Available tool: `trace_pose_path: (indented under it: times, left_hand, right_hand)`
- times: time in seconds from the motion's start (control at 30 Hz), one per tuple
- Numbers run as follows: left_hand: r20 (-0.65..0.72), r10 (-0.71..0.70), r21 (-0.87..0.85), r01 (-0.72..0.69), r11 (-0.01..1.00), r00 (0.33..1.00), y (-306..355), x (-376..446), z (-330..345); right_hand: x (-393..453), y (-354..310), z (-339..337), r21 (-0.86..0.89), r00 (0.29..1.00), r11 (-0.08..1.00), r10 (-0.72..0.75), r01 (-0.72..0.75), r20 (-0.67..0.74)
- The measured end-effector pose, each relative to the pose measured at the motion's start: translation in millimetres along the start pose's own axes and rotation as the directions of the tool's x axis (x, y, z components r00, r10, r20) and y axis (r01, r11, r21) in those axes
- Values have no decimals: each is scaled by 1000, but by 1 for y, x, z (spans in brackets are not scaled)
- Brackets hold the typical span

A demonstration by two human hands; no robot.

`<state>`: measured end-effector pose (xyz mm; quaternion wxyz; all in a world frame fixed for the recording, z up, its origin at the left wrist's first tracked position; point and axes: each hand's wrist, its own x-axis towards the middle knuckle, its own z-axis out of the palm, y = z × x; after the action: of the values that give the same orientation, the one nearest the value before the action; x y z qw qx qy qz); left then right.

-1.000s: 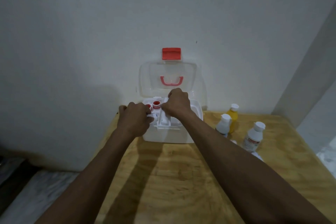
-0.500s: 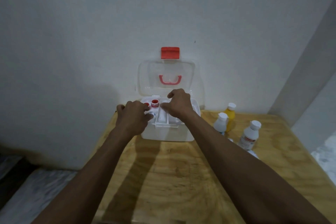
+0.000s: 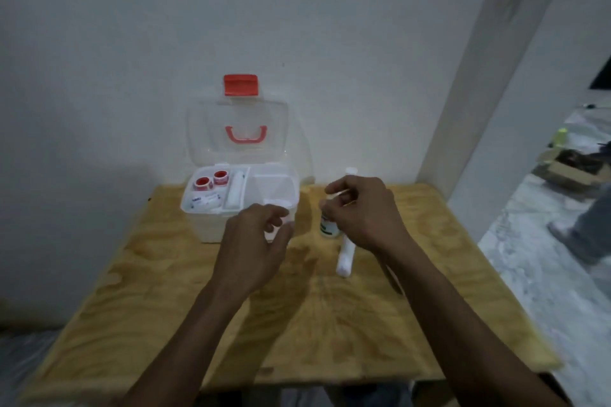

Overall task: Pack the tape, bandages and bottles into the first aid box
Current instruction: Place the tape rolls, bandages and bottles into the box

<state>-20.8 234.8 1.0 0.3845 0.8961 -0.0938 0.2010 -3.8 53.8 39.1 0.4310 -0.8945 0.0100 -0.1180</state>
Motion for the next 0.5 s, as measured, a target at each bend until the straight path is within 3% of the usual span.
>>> trace_pose_path:
  times: [0.23,0.5]
  left_hand:
    - [171,-65,-8,67,998,983,16,-10,86]
    - [252,-255,186,212,959,934,28,3,128]
  right_hand:
    - [-17,93,-23,-268,985,948,158,-171,-71]
    - [-17,121,-17,-261,961,927,275,-271,-23]
